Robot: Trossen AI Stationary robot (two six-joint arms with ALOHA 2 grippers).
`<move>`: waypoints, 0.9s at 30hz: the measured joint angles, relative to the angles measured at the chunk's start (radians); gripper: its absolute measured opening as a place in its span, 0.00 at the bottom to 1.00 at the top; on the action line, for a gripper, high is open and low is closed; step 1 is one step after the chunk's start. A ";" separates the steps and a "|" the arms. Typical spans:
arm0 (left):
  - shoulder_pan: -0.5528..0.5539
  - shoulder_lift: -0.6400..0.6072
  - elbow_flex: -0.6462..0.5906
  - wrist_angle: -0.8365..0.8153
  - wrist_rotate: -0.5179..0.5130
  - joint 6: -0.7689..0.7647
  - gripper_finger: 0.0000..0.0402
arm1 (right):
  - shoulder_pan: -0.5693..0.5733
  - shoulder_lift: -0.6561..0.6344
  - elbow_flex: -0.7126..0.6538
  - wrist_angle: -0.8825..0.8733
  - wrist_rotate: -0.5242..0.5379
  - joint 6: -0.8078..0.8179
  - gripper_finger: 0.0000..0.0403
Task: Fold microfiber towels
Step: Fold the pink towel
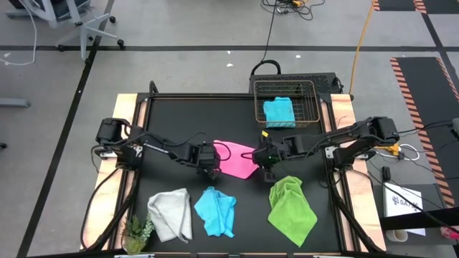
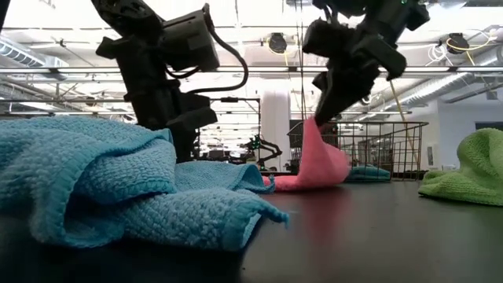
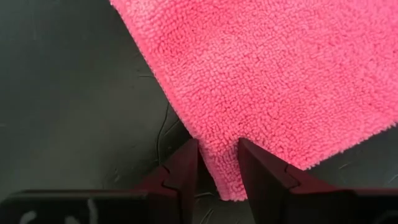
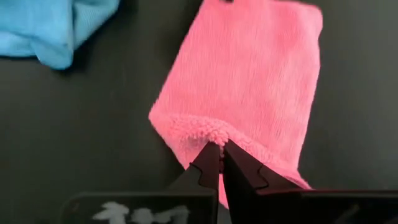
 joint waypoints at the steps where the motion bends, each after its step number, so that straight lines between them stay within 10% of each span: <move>1: 0.000 -0.001 -0.003 0.002 0.000 -0.001 0.30 | -0.001 0.000 0.005 0.006 0.000 -0.002 0.00; 27: 0.001 0.007 0.023 0.016 -0.006 0.001 0.24 | -0.016 0.053 0.103 0.156 -0.059 -0.089 0.00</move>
